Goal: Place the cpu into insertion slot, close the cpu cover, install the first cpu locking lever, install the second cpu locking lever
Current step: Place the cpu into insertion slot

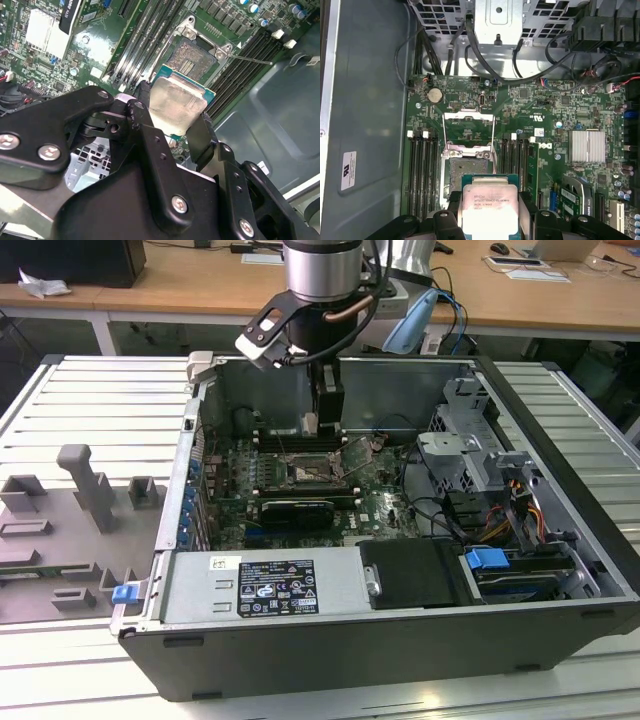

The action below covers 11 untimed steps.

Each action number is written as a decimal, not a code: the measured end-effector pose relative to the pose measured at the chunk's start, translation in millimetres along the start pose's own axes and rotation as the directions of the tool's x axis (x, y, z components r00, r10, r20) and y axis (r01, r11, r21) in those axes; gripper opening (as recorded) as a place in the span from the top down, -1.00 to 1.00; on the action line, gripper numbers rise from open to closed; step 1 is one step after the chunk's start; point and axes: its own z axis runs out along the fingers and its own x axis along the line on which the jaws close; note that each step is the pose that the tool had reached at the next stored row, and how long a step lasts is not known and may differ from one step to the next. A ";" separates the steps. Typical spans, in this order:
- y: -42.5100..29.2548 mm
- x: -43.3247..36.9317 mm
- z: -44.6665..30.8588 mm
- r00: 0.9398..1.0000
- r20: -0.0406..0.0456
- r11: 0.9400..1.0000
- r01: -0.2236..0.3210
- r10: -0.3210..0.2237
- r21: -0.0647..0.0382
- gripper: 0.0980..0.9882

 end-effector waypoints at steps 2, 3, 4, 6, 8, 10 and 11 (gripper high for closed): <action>-0.1 0.0 1.7 1.000 0.000 1.000 0.000 0.000 0.000 0.02; -0.2 0.0 2.1 1.000 0.000 1.000 0.000 0.000 0.000 0.02; -0.2 0.0 2.7 1.000 0.000 1.000 0.000 0.000 0.000 0.02; -0.3 0.0 3.7 1.000 0.000 1.000 0.000 0.000 0.000 0.02; -0.4 -0.1 4.6 1.000 0.000 1.000 0.000 0.000 0.000 0.02; -0.5 -0.1 5.8 1.000 0.000 1.000 0.000 0.000 0.000 0.02; -0.5 -0.1 6.4 1.000 0.000 1.000 0.000 0.000 0.000 0.02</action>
